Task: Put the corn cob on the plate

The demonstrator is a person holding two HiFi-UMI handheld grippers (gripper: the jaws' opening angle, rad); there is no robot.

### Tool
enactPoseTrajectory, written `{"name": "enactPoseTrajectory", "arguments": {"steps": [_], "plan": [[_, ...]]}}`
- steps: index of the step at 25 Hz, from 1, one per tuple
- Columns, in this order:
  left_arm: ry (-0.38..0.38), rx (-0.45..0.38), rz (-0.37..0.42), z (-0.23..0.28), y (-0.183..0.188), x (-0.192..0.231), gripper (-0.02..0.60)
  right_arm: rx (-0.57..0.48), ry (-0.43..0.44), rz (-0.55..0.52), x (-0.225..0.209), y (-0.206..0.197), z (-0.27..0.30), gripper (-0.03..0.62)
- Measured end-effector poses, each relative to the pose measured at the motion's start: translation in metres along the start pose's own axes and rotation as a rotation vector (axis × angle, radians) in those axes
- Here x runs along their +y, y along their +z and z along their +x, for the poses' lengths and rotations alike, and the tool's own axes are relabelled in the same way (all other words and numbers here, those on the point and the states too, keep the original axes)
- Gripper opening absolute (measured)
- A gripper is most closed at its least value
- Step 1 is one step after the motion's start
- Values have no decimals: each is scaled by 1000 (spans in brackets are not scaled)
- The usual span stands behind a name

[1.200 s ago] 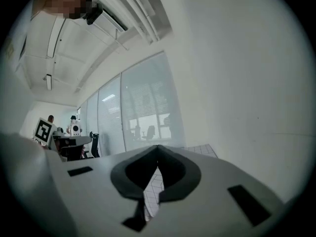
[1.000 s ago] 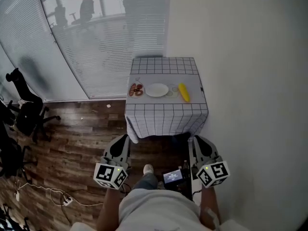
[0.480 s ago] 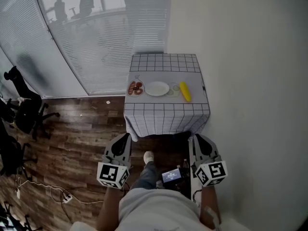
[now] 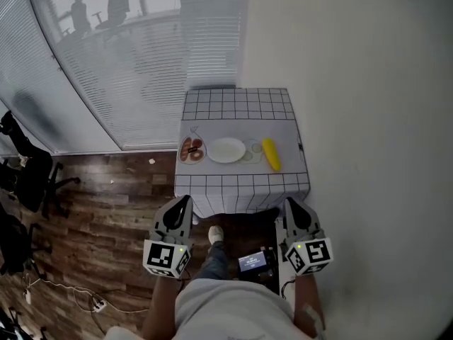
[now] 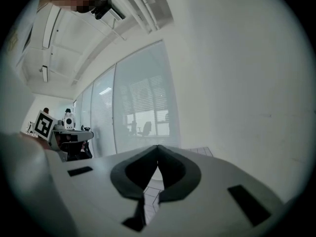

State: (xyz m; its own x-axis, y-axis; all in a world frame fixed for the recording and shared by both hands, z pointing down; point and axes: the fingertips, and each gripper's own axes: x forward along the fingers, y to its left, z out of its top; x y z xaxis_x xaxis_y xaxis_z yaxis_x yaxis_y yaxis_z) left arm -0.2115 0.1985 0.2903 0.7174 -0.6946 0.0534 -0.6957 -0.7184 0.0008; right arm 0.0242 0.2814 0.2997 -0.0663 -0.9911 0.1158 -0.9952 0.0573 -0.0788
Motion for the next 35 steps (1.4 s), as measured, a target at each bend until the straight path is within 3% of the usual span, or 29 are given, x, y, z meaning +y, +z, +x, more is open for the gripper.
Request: {"name": "enactPoseTrajectory", "arguments": {"steps": [9, 19, 35], "plan": [[3, 16, 7, 106, 3, 59, 8, 24, -80, -28, -41, 11, 100, 6], [-40, 49, -10, 175, -6, 98, 8, 91, -101, -41, -58, 1, 171, 6], [-263, 135, 5, 260, -38, 62, 8, 207, -266, -12, -113, -43, 163, 6]]}}
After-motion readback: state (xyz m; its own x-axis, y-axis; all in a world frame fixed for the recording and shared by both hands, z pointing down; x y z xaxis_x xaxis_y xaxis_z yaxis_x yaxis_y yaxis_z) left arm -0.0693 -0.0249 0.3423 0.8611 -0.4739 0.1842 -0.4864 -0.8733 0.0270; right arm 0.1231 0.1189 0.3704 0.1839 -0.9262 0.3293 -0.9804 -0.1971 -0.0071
